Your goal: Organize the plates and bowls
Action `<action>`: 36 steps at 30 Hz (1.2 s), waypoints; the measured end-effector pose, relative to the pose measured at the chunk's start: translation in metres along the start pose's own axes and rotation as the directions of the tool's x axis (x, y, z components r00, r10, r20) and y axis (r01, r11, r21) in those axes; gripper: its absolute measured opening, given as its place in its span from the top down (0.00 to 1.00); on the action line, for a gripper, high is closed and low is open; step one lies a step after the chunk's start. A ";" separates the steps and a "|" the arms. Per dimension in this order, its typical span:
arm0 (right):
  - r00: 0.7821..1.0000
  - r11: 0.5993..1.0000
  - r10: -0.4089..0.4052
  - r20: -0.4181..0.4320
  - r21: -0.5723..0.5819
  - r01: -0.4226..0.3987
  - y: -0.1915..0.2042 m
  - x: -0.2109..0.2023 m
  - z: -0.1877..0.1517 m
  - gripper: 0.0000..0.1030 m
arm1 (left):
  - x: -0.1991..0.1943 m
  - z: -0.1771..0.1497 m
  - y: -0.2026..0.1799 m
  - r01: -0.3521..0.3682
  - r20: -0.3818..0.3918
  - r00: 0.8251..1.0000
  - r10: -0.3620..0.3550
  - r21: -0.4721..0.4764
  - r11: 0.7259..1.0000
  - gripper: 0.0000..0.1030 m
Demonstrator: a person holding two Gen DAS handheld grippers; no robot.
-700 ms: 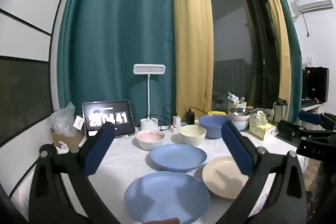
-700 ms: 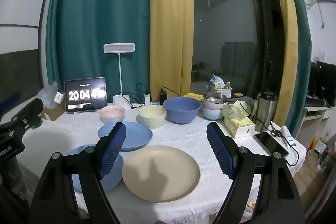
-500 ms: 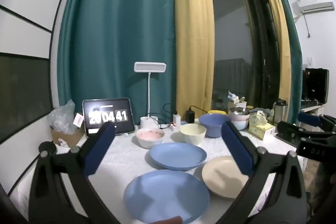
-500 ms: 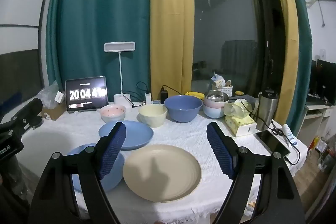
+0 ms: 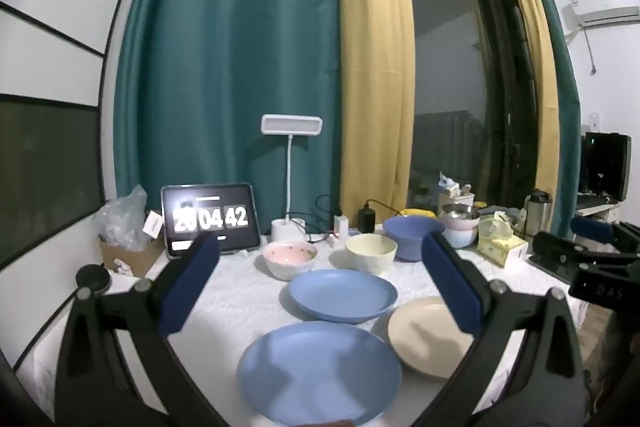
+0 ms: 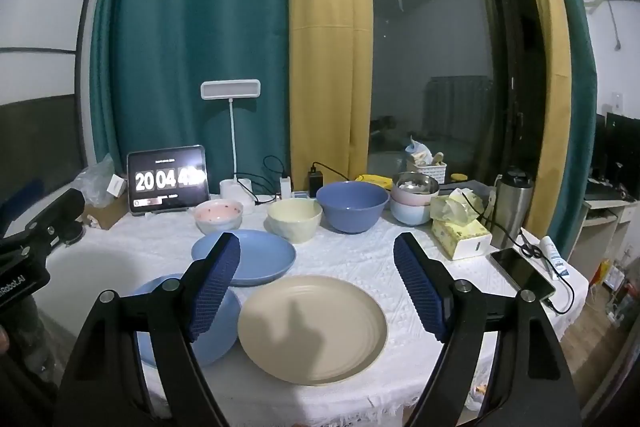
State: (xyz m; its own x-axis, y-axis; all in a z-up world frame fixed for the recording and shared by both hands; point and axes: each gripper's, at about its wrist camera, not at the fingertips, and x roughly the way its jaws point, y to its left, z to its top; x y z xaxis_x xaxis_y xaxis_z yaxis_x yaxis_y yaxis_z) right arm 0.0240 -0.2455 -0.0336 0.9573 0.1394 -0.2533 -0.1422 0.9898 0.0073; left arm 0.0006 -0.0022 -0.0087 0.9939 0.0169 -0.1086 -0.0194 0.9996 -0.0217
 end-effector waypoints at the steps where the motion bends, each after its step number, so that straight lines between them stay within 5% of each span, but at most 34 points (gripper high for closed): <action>1: 1.000 1.000 0.001 0.000 -0.001 -0.001 -0.001 0.000 0.000 0.20 | 0.001 0.002 0.003 0.003 -0.002 1.000 -0.003 -0.002 1.000 0.01; 36: 1.000 1.000 0.009 -0.011 -0.003 -0.009 0.006 0.002 -0.004 0.20 | 0.002 -0.003 0.008 -0.003 -0.006 1.000 0.003 -0.018 1.000 0.01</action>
State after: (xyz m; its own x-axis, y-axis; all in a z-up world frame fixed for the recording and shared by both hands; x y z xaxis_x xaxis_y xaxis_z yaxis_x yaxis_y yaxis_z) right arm 0.0240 -0.2392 -0.0379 0.9532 0.1484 -0.2633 -0.1519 0.9884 0.0070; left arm 0.0020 0.0061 -0.0119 0.9932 0.0198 -0.1144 -0.0244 0.9989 -0.0388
